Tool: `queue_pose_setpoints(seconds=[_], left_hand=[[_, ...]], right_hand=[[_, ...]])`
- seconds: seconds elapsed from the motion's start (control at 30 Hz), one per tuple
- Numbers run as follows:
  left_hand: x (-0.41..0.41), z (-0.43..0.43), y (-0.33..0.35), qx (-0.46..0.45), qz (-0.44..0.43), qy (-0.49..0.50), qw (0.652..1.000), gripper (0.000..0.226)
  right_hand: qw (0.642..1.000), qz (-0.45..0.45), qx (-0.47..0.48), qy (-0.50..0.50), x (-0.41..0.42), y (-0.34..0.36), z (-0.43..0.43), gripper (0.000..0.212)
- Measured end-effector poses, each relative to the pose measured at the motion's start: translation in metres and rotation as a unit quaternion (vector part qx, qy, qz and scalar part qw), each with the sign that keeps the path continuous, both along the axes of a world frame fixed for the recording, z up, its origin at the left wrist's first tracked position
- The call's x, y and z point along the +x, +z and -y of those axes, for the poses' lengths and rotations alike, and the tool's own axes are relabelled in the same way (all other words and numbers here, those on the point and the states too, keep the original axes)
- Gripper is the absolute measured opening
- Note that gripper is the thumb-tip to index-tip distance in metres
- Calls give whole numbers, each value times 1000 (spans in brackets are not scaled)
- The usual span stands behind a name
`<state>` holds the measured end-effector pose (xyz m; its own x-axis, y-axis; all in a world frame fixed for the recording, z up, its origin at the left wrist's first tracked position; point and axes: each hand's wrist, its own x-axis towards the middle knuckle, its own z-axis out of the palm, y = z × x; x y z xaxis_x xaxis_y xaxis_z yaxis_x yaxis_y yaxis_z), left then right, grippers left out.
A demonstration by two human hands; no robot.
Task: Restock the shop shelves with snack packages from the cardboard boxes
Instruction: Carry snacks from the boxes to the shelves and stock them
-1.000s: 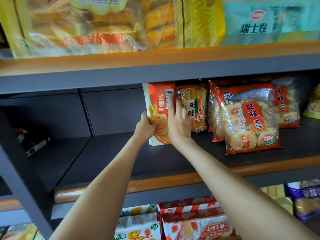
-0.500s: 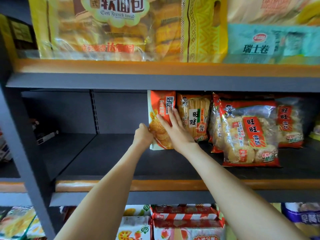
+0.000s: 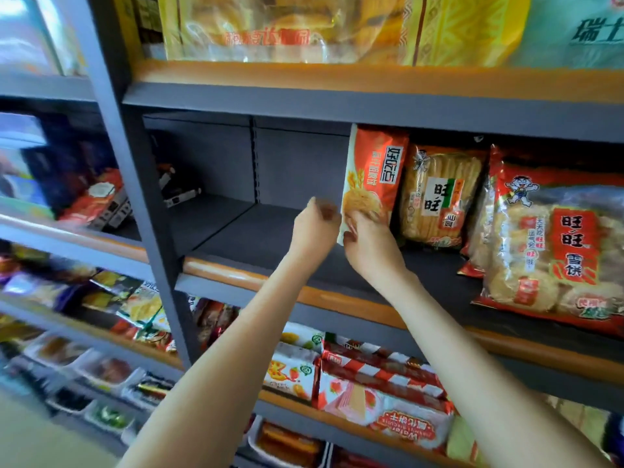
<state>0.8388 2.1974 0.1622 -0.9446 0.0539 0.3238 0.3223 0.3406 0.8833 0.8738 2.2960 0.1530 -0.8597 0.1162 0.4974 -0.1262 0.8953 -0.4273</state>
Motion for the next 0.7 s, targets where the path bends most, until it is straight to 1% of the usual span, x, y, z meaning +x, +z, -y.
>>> queue_pose_setpoints(seconds=[0.07, 0.13, 0.17, 0.27, 0.37, 0.47, 0.53, 0.63, 0.7], left_hand=[[27, 14, -5, 26, -16, 15, 999, 18], [51, 33, -16, 38, -18, 57, 997, 16], [61, 44, -24, 45, -11, 83, 995, 14], [93, 81, -50, 73, 35, 165, 983, 11], [132, 125, -79, 81, 92, 261, 958, 9], [174, 167, -122, 109, 152, 347, 919, 6], [203, 191, -153, 131, 187, 396, 889, 10], [259, 224, -195, 154, 241, 470, 835, 13], [305, 244, -222, 187, 270, 521, 788, 17]], right_hand=[[997, 12, -67, 30, 7, 2, 14, 33], [989, 15, -131, 70, 17, 2, 32, 26], [985, 12, -145, 95, 23, 0, 43, 22], [973, 41, -136, 181, 47, -14, 83, 23], [953, 95, -113, 264, 78, -39, 128, 23], [917, 181, -99, 342, 106, -74, 179, 21], [888, 250, -93, 374, 122, -100, 210, 20], [840, 329, -49, 429, 150, -142, 256, 22], [797, 380, -17, 470, 176, -170, 288, 23]])
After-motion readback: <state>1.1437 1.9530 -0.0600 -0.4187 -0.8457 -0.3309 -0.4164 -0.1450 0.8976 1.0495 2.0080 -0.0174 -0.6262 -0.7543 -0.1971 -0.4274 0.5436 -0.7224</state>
